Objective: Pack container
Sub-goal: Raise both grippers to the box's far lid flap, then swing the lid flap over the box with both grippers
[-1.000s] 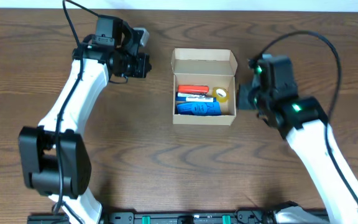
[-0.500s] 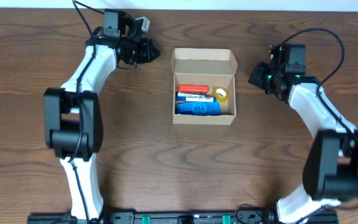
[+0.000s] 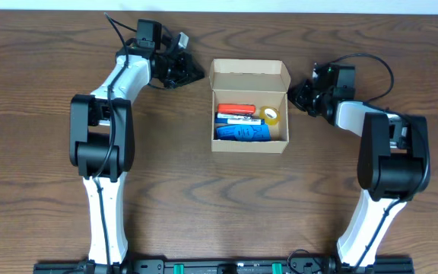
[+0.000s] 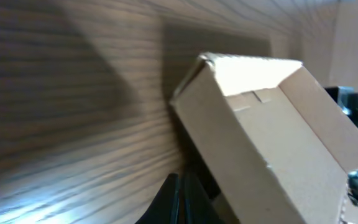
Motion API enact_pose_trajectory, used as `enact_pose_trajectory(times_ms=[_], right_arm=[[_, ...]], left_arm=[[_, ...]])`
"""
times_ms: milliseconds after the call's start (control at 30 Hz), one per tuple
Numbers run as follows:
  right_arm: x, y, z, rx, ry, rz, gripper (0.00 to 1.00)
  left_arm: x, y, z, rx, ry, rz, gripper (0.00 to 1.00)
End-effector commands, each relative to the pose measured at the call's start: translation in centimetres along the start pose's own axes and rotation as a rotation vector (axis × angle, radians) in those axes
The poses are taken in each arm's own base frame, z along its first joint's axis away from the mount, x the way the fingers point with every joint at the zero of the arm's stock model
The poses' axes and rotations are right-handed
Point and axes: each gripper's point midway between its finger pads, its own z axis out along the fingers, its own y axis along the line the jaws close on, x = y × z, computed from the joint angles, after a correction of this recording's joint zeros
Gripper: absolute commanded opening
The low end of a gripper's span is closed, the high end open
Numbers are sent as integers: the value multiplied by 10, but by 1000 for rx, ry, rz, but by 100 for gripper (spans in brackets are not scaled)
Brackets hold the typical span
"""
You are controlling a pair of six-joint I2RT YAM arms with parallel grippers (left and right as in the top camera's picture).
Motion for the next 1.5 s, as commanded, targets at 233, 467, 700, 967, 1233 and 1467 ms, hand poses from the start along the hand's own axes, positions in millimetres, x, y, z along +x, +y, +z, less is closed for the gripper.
enact_pose_trajectory(times_ms=[233, 467, 700, 967, 1233, 1467], right_arm=[[10, 44, 15, -162, 27, -15, 2], [5, 78, 4, -336, 40, -92, 2], [1, 98, -9, -439, 66, -146, 2], [-13, 105, -15, -453, 37, -171, 2], [-23, 134, -28, -534, 53, -236, 1], [-24, 151, -48, -512, 54, -308, 2]], left_arm=[[9, -24, 13, 99, 54, 9, 6], [2, -53, 3, 261, 53, 74, 6], [-16, -69, -19, 309, 16, 116, 6], [-26, -102, -52, 322, -56, 283, 6], [-28, -126, -73, 325, -97, 380, 6], [-16, -125, -90, 196, -94, 452, 6]])
